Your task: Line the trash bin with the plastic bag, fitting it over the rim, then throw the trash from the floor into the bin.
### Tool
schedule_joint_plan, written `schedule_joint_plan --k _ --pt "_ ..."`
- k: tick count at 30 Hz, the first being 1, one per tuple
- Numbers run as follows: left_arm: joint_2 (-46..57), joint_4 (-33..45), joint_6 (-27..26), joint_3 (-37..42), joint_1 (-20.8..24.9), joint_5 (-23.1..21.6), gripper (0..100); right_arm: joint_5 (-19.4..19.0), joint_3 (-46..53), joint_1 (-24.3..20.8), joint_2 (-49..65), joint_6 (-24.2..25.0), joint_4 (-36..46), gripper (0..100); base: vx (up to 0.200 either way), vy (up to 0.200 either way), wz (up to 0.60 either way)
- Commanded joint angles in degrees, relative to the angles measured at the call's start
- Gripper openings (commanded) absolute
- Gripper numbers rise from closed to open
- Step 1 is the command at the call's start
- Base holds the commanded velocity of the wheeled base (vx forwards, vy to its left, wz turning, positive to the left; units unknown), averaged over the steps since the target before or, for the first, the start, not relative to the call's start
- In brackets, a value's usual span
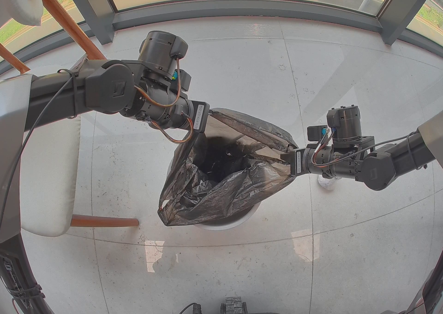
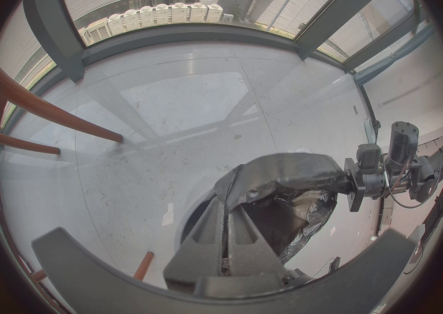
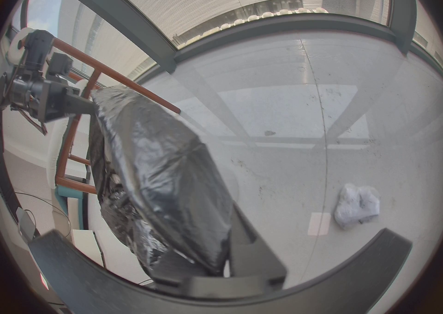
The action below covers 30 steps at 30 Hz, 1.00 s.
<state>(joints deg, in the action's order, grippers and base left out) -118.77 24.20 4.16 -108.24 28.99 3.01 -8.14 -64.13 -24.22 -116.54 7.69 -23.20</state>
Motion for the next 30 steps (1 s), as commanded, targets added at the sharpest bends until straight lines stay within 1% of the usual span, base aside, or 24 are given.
schedule_joint_plan --k 1,3,4,6,11,14,15,16,19,23,27,29,30 --pt "-1.2 0.1 0.1 -0.1 0.0 0.1 0 -1.4 0.9 -0.1 -0.7 0.0 -2.4 100 0.0 0.0 0.0" --pt "-1.3 0.1 0.1 0.0 0.0 0.1 0 -3.5 2.2 -0.9 0.6 0.7 -2.3 100 0.0 0.0 0.0" --pt "-1.3 0.1 0.1 0.0 0.0 0.1 0 -3.5 2.2 -0.9 0.6 0.7 -2.3 100 0.0 0.0 0.0" --pt "-1.3 0.1 0.1 0.0 0.0 0.1 0 -5.8 4.9 -2.3 3.6 0.8 -2.0 100 0.0 0.0 0.0" --pt "-1.3 0.1 0.1 0.0 0.0 0.1 0 -5.9 11.2 -2.8 5.4 1.7 -1.9 100 0.0 0.0 0.0" --pt "-1.3 0.1 0.1 0.0 0.0 0.1 0 -5.9 14.1 -4.1 6.7 6.6 -1.9 100 0.0 0.0 0.0" --pt "-1.3 0.1 0.1 0.0 0.0 0.1 0 -5.9 14.1 -4.1 6.7 6.6 -1.9 100 0.0 0.0 0.0" --pt "-1.3 0.1 0.1 0.0 -0.1 0.1 0 -5.7 15.4 -6.3 7.3 10.9 -2.0 100 0.0 0.0 0.0" --pt "-1.3 0.1 0.1 0.0 -0.1 0.1 0 -4.6 15.2 -9.3 7.5 18.1 -2.0 100 0.0 0.0 0.0" --pt "-1.3 0.1 0.1 -0.1 -0.1 0.1 0 -1.1 14.2 -14.4 7.2 28.6 -2.0 100 0.0 0.0 0.0" --pt "-1.3 0.1 0.1 -0.2 -0.1 0.1 0 0.7 14.1 -18.8 6.5 38.8 -2.0 100 0.0 0.0 0.0" --pt "-1.3 0.1 0.1 -0.1 -0.1 0.1 0 1.6 13.9 -19.3 5.2 41.8 -2.1 100 0.0 0.0 0.0" --pt "-1.3 0.1 0.1 -0.1 -0.1 0.1 0 1.8 13.8 -19.3 4.7 42.2 -2.2 100 0.0 0.0 0.0"
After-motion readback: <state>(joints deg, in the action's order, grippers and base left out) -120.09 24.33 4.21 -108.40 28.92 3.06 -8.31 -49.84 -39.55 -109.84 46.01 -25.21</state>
